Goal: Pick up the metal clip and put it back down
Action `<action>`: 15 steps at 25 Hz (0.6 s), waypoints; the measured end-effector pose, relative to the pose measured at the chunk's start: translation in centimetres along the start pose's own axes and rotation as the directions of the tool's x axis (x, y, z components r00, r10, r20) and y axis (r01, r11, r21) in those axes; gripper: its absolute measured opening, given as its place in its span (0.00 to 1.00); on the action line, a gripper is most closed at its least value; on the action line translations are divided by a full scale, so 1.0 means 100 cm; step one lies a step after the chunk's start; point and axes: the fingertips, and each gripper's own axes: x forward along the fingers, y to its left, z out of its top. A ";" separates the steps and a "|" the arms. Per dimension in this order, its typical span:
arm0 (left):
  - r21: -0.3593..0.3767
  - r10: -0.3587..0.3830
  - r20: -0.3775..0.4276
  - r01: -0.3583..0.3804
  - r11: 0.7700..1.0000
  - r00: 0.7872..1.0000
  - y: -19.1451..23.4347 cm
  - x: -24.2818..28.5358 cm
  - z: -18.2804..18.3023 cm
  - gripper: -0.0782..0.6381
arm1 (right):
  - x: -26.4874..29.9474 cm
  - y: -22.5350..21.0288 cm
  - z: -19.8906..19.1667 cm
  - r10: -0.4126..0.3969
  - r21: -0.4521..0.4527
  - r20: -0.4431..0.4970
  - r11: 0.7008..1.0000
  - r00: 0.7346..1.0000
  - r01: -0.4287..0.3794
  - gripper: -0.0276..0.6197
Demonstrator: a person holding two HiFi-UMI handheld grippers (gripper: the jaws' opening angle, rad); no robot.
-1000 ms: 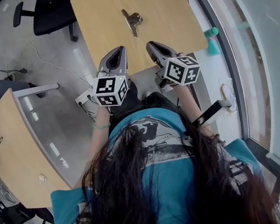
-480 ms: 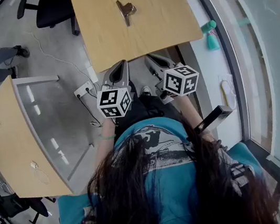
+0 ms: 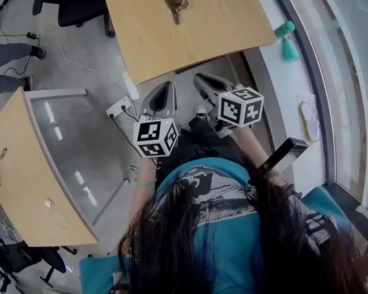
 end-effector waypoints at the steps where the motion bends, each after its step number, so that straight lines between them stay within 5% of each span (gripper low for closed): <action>1: 0.000 -0.002 -0.002 0.002 1.000 1.000 0.000 -0.001 -0.001 0.11 | 0.001 0.001 -0.002 -0.001 0.001 -0.004 1.000 1.000 0.001 0.10; 15: 0.023 0.000 0.083 -0.002 1.000 0.997 0.024 -0.066 0.008 0.11 | 0.017 0.068 -0.032 0.026 -0.025 -0.002 0.999 1.000 -0.026 0.10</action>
